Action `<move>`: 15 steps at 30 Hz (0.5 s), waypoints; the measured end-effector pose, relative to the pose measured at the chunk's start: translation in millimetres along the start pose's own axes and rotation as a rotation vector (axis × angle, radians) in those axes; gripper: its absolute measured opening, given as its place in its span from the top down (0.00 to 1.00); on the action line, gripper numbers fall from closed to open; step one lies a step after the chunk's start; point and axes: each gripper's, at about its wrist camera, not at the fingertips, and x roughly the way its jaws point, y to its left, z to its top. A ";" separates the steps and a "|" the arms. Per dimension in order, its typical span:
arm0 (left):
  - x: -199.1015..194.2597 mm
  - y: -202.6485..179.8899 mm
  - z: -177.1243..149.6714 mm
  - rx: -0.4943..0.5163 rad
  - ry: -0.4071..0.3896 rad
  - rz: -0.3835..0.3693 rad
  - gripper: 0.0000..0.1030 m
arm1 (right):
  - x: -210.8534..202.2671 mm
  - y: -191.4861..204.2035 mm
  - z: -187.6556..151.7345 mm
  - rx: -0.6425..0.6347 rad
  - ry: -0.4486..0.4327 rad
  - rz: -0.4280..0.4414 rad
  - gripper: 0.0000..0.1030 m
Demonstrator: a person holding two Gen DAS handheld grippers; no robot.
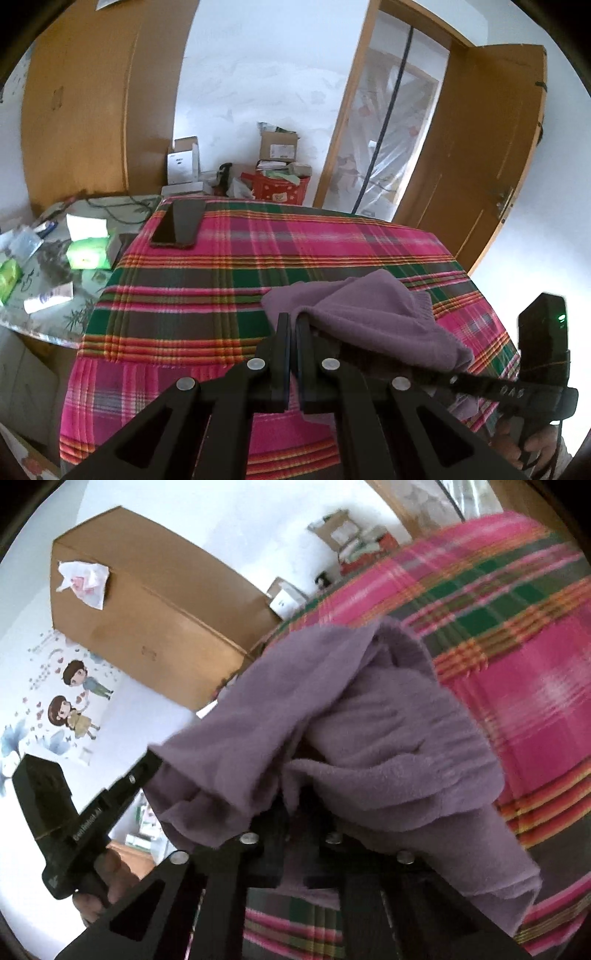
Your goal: Fold clothes
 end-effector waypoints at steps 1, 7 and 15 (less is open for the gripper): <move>-1.4 3.0 -0.8 -0.012 -0.003 0.000 0.98 | -2.9 4.0 1.8 -0.027 -0.018 -0.011 0.96; -8.3 21.9 -4.8 -0.088 -0.019 -0.008 0.98 | -12.6 26.7 26.9 -0.162 -0.109 -0.087 0.97; -11.5 40.4 -9.8 -0.159 -0.029 0.004 0.98 | -6.2 46.7 72.0 -0.285 -0.180 -0.178 0.97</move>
